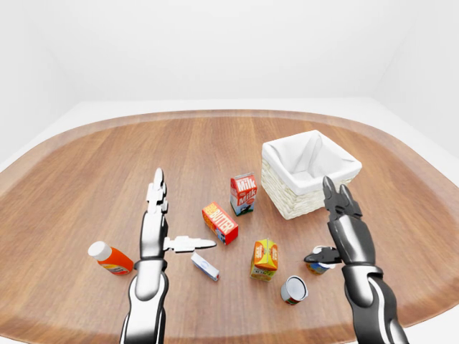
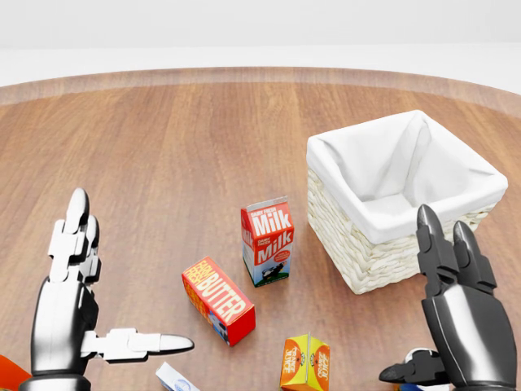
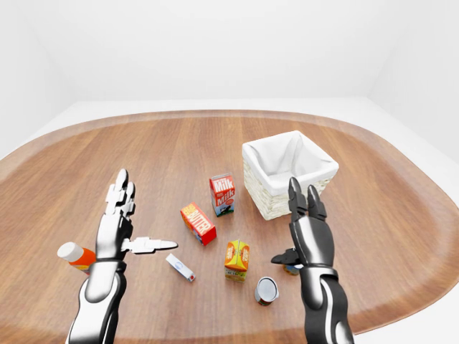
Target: Pick up the alphabet soup and the tomato sauce, and put them in the basket.
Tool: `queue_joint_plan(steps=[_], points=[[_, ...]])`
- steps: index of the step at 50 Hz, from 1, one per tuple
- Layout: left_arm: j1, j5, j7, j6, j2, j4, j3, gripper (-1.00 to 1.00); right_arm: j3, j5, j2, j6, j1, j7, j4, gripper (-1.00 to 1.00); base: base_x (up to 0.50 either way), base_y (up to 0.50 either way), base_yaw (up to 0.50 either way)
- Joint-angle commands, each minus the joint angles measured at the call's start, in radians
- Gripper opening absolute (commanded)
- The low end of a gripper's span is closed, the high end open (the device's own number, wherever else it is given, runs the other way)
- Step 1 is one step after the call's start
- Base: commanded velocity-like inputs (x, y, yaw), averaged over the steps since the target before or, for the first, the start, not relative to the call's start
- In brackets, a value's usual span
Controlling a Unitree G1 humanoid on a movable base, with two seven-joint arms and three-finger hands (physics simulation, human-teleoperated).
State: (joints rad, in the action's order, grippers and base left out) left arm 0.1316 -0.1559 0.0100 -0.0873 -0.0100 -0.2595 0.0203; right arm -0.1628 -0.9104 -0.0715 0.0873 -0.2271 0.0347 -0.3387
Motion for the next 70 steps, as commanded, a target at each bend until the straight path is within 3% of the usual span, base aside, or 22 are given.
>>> queue_joint_plan(steps=[1, 22, 41, 70], points=[[-0.001, 0.002, -0.003, 0.0, 0.0, 0.0, -0.001, 1.0, 0.006, -0.134, -0.021, 0.0, 0.013, -0.08, 0.064, 1.0, 0.0, 0.0, 0.0], [0.005, -0.003, -0.004, 0.0, 0.0, 0.005, -0.003, 1.0, 0.041, -0.263, -0.046, 0.0, -0.013, -0.109, 0.139, 1.0, 0.0, 0.0, 0.0], [0.006, -0.004, -0.003, 0.0, 0.0, 0.004, -0.005, 1.0, 0.021, -0.283, -0.07, 0.0, 0.017, -0.085, 0.193, 1.0, 0.0, 0.0, 0.0], [0.003, -0.002, -0.004, 0.0, 0.0, 0.002, -0.003, 1.0, 0.032, -0.269, -0.129, 0.0, 0.116, -0.154, 0.395, 1.0, 0.0, 0.0, 0.0]])
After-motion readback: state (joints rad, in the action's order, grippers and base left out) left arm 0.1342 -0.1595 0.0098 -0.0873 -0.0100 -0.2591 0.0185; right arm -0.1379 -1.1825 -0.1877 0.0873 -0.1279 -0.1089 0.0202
